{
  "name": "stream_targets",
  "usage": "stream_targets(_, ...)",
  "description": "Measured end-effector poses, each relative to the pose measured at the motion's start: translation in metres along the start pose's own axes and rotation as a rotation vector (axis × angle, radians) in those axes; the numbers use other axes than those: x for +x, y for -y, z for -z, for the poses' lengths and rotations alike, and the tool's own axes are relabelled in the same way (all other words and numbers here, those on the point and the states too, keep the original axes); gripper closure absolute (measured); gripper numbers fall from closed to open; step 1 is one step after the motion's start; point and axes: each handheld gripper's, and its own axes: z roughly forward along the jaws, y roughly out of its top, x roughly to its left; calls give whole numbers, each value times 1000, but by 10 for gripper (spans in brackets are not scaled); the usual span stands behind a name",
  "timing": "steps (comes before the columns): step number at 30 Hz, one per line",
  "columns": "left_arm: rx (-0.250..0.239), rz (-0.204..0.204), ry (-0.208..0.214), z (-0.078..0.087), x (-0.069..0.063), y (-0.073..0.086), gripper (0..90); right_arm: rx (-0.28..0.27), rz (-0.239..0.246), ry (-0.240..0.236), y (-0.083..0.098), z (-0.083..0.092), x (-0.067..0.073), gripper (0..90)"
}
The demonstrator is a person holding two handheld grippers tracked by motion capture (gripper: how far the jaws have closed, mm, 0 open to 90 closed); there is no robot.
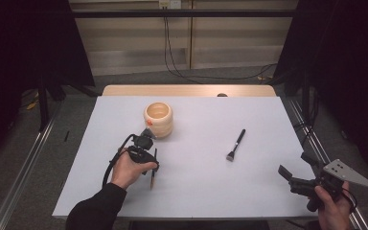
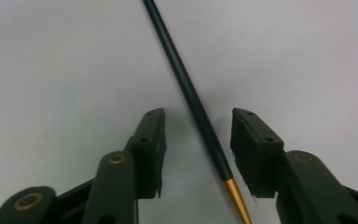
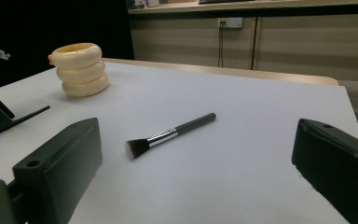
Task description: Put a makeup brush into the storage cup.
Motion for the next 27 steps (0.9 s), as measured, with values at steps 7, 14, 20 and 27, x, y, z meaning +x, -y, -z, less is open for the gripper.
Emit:
stream_targets(7,4,7,-17,0,3,0,652,3,3,-4,0,0,0,13)
stream_targets(14,9,-17,-35,0,6,0,756,3,9,-3,0,0,0,13)
stream_targets(20,16,-23,-54,1,3,3,756,8,6,-6,0,0,0,13)
stream_targets(27,16,-74,-86,-1,0,4,815,14,11,-14,1,-1,1,13)
